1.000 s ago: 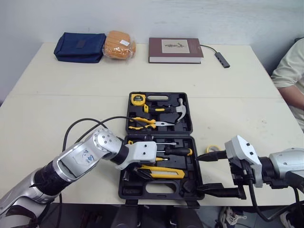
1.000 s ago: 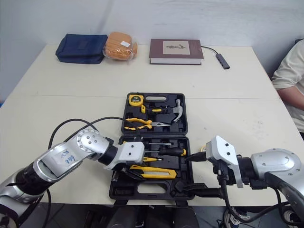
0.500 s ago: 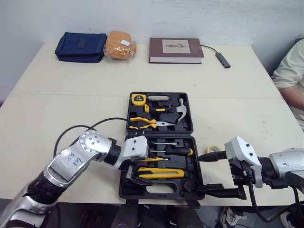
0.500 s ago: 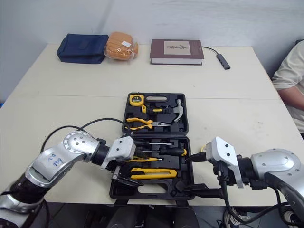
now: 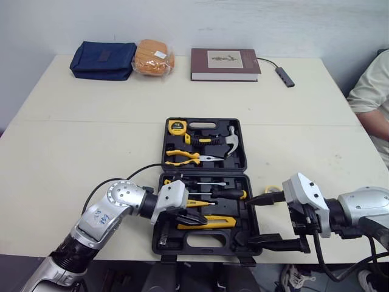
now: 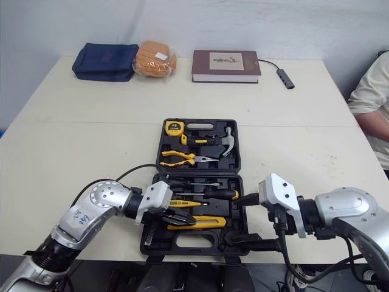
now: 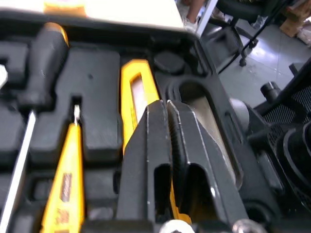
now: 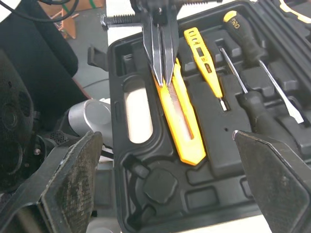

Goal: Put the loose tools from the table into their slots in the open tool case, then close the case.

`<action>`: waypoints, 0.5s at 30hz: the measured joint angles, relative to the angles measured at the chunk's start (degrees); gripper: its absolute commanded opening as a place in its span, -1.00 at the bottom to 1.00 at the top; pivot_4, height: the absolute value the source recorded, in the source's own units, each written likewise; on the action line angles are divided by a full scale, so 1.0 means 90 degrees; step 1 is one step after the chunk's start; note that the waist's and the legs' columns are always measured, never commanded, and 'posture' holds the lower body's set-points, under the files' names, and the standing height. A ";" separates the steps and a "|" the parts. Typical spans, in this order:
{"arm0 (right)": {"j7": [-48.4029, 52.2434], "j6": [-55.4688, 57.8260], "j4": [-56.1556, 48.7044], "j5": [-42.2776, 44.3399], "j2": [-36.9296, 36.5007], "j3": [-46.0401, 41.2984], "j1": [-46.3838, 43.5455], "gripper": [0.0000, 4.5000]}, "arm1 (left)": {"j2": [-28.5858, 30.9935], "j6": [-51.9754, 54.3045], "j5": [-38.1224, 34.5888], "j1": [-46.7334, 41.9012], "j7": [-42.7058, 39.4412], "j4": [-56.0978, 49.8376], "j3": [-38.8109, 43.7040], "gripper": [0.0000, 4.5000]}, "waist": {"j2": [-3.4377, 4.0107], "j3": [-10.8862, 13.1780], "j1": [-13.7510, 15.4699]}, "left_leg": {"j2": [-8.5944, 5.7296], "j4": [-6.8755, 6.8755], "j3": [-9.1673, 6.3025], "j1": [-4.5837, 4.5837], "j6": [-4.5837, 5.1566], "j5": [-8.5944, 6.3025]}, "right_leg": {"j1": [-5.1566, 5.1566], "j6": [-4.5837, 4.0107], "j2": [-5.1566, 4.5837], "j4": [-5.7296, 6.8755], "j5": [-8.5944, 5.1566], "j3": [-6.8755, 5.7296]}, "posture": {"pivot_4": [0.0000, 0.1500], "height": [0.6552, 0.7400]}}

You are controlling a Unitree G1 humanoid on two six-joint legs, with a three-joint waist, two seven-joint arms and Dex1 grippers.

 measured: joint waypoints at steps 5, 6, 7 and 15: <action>-0.0081 -0.0021 0.0041 -0.0087 0.0060 0.0063 -0.0034 1.00 | -0.0002 -0.0502 0.0534 -0.0226 -0.0001 0.0147 -0.0340 -0.98 | 0.0001 -0.0003 0.0010 | 0.0000 0.0000 -0.0001 0.0012 0.0002 -0.0002 | 0.0015 0.0000 -0.0001 -0.0002 0.0000 0.0000 | 1.00 1.00; -0.0094 -0.0022 0.0041 -0.0106 0.0060 0.0082 -0.0027 1.00 | 0.0045 -0.0574 0.0673 -0.0264 -0.0017 0.0155 -0.0420 -0.98 | 0.0002 -0.0004 0.0007 | 0.0000 0.0000 -0.0001 0.0021 0.0002 -0.0002 | 0.0023 0.0000 -0.0001 -0.0003 0.0000 -0.0001 | 1.00 1.00; -0.0094 -0.0029 0.0038 -0.0106 0.0060 0.0092 -0.0009 1.00 | 0.0091 -0.0667 0.0780 -0.0247 -0.0011 0.0195 -0.0477 -0.98 | 0.0002 -0.0004 0.0007 | 0.0001 -0.0002 -0.0002 0.0024 0.0002 -0.0003 | 0.0026 0.0000 -0.0001 -0.0005 0.0000 -0.0001 | 1.00 1.00; -0.0106 -0.0128 0.0036 -0.0135 0.0060 0.0111 0.0100 1.00 | 0.0169 -0.0747 0.1105 -0.0270 0.0157 -0.0009 -0.0648 -0.98 | 0.0025 -0.0033 -0.0004 | 0.0006 -0.0005 -0.0021 0.0059 0.0006 -0.0028 | 0.0073 -0.0001 -0.0002 -0.0034 0.0000 -0.0010 | 1.00 1.00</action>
